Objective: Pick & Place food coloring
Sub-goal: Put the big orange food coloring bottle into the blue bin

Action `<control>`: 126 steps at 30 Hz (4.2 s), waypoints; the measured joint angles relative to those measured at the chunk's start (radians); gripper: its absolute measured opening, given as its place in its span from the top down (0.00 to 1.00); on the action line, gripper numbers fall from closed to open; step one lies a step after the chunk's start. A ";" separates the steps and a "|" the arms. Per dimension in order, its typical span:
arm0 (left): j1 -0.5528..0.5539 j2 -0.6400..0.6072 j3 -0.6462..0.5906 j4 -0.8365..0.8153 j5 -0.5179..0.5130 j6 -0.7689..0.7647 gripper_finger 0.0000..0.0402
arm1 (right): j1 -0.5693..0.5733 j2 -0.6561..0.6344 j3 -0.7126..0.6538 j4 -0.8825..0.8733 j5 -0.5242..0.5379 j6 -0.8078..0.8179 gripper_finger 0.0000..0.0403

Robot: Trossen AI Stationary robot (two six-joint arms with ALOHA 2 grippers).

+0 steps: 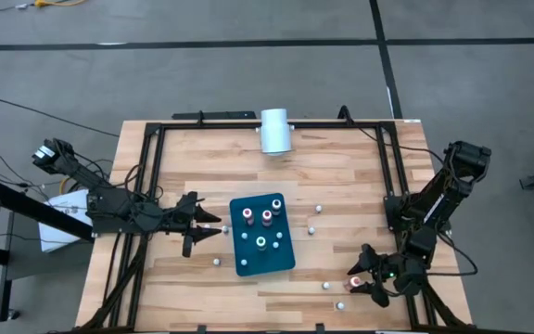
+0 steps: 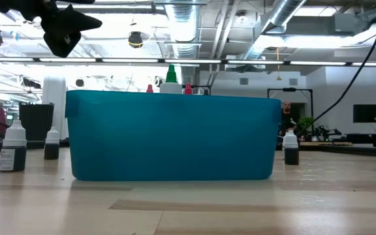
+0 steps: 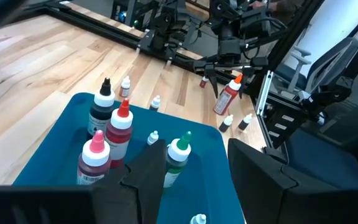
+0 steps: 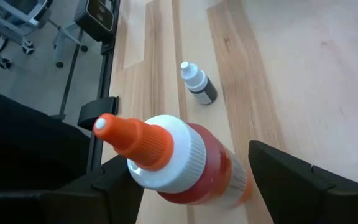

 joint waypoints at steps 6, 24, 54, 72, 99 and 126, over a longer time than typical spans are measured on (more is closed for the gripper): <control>0.000 0.000 0.000 -0.009 0.000 -0.006 0.59 | 0.000 0.000 0.000 0.000 0.006 0.000 0.39; 0.000 0.000 0.000 -0.033 0.001 -0.011 0.59 | -0.006 -0.001 0.002 0.056 0.166 -0.001 0.70; 0.000 -0.284 -0.236 0.201 0.141 0.108 0.59 | -0.539 -0.001 0.462 -0.020 -0.217 -0.570 0.70; 0.034 -0.348 -0.346 0.288 0.246 0.240 0.59 | -0.700 0.187 0.627 -0.023 -0.299 -0.627 0.70; 0.051 -0.485 -0.346 0.136 0.349 0.220 0.59 | -0.646 0.375 0.747 -0.312 -0.233 -0.513 0.70; 0.051 -0.499 -0.346 0.112 0.365 0.206 0.59 | -0.624 0.546 0.732 -0.266 -0.175 -0.377 0.68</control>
